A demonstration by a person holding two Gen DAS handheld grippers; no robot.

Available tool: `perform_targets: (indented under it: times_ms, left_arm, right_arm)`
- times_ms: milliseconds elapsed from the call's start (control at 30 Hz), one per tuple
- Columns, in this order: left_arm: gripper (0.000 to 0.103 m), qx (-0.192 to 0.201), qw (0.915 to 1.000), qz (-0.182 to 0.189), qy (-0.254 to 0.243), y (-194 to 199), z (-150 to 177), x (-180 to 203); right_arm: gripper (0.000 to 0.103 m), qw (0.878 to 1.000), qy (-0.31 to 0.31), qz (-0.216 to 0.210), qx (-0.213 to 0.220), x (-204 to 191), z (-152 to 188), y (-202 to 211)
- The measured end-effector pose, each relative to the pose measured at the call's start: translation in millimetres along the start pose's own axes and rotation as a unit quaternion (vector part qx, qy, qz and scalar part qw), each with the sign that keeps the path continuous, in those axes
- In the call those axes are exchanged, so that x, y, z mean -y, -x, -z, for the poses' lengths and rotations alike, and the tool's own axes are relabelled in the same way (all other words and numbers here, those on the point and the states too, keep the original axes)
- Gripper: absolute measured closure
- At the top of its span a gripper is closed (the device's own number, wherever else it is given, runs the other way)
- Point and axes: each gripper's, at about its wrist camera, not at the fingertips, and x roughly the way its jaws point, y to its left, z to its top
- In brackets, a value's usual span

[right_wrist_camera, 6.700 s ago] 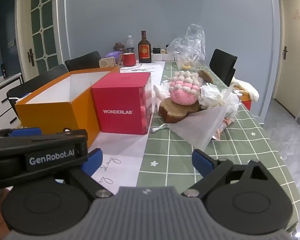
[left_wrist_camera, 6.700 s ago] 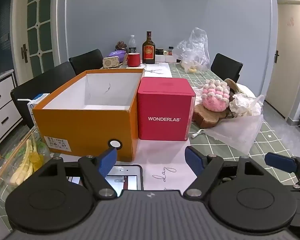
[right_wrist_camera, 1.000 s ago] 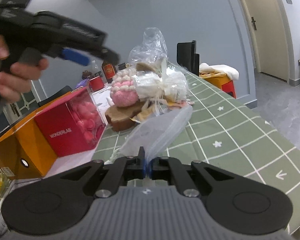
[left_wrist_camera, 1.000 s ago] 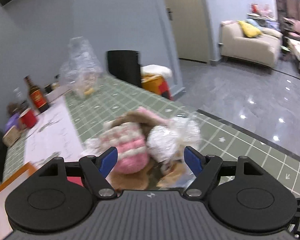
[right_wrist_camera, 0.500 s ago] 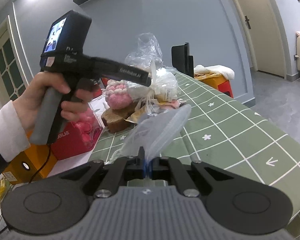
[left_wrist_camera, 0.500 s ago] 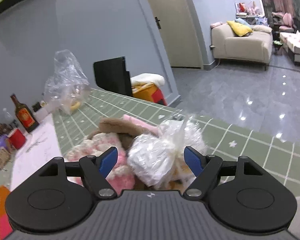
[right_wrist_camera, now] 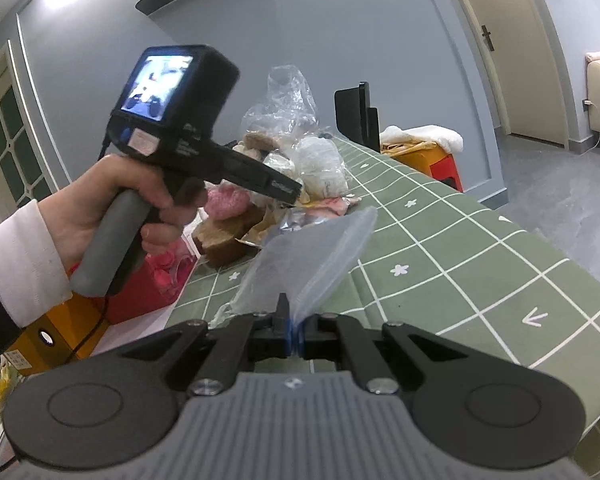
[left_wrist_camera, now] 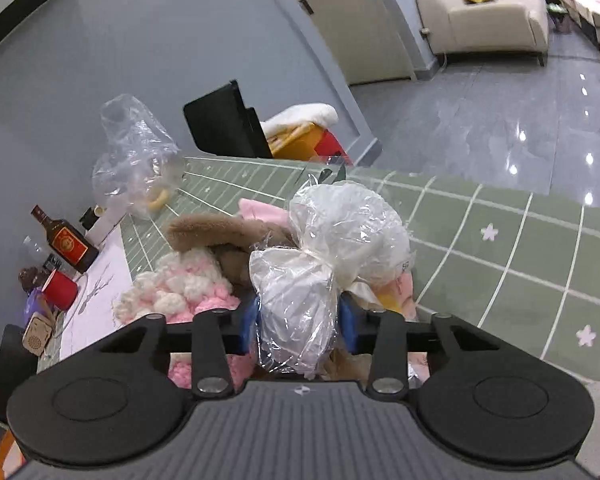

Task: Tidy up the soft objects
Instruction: 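Close the left gripper on the white plastic-wrapped bundle, then carry the white bundle with the left gripper over the orange box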

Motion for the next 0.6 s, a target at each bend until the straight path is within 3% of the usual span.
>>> perform_targets:
  times_ms: [233, 400, 600]
  left_arm:
    - [0.058, 0.012, 0.9983, 0.042, 0.038, 36, -3, -23]
    - [0.058, 0.042, 0.9966, 0.049, 0.051, 63, -1, -41]
    - [0.059, 0.08, 0.9859, 0.1, 0.108, 84, 7, -69]
  right_arm:
    - [0.103, 1.0, 0.0, -0.005, 0.003, 2, 2, 2]
    - [0.103, 1.0, -0.008, -0.001, 0.01, 2, 0, 4]
    - [0.103, 0.999, -0.013, 0.012, 0.043, 0, -5, 17]
